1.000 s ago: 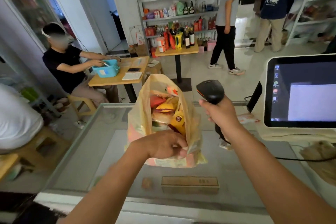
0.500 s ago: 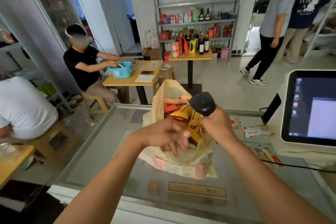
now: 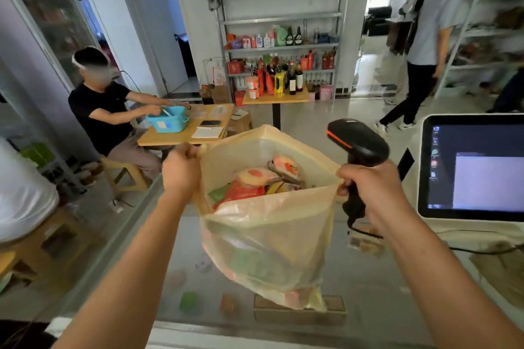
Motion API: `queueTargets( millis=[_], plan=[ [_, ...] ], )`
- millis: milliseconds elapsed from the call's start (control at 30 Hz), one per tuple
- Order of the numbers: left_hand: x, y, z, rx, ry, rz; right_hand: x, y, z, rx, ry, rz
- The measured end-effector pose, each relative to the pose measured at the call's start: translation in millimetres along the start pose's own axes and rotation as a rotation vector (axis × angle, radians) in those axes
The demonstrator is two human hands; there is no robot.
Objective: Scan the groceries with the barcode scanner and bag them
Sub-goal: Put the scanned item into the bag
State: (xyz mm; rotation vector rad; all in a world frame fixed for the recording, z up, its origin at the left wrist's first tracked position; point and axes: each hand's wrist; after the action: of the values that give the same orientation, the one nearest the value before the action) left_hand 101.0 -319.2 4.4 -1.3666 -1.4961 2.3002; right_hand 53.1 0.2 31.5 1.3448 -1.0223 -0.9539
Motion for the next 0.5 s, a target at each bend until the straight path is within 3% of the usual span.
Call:
queueTargets(
  millis=[100, 200, 500],
  plan=[
    [-27.4, -16.3, 5.9, 0.051, -0.038, -0.322, -6.0, 16.9, -4.4, -0.079, -0.042, 0.109],
    [-40.7, -26.3, 2.5, 0.043, -0.039, -0.488, -2.7, 29.5, 2.9, -0.104, -0.054, 0.143],
    [-51.4, -2.6, 22.1, 0.026, -0.036, -0.476, 20.7, 46.9, 44.4, 0.003, -0.017, 0.138]
  ],
)
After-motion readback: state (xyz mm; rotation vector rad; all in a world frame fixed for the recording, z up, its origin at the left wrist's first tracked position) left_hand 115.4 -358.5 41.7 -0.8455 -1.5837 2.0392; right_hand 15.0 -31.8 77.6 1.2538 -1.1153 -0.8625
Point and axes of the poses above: each hand's wrist, its own z-axis towards the middle knuckle, its own x-axis out of the palm, y = z × x, and after that the axes turned 11 degrees about y, right-handed
